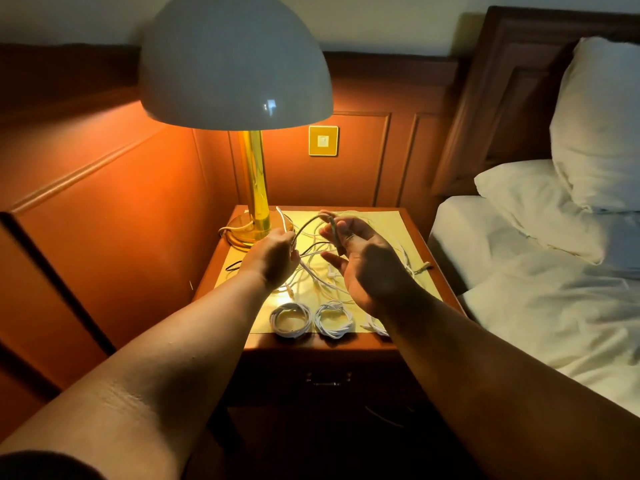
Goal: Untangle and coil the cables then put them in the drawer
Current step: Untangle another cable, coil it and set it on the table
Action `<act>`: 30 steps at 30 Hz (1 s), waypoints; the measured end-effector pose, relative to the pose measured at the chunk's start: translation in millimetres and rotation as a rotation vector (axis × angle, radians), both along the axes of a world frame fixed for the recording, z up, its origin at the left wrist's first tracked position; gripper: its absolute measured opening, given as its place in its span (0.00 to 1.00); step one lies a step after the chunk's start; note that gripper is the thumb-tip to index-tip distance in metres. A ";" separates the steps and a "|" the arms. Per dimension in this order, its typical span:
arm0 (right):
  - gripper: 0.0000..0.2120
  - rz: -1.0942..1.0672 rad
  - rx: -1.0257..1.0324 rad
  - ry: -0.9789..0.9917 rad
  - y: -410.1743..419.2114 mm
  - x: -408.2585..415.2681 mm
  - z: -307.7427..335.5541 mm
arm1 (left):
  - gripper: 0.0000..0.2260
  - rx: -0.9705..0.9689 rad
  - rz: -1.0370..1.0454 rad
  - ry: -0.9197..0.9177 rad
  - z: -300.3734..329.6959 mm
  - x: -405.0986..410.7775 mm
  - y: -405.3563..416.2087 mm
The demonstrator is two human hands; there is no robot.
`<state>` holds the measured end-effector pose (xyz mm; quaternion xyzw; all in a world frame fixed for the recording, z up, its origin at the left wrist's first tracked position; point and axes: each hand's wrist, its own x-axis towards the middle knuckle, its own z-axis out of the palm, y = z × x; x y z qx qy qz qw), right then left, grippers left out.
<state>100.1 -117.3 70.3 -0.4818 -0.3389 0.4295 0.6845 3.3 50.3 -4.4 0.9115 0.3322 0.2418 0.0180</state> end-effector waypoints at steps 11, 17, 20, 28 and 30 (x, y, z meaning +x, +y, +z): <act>0.14 0.041 0.115 0.370 -8.9 12.7 24.1 | 0.06 -0.136 0.089 0.139 -10.9 6.9 1.3; 0.16 -0.168 -0.070 0.304 -7.7 16.2 19.0 | 0.08 -0.086 0.046 0.241 -13.7 9.6 1.0; 0.13 -0.105 -0.212 0.104 -11.2 20.4 17.6 | 0.06 -0.081 0.030 0.254 -14.4 6.8 -1.4; 0.08 0.225 -0.805 -0.738 -11.0 20.9 0.6 | 0.09 -0.037 0.012 0.309 -9.2 13.7 -7.6; 0.14 0.161 -0.748 -0.739 -10.6 20.9 0.4 | 0.10 -0.040 0.007 0.326 -13.0 13.6 -7.9</act>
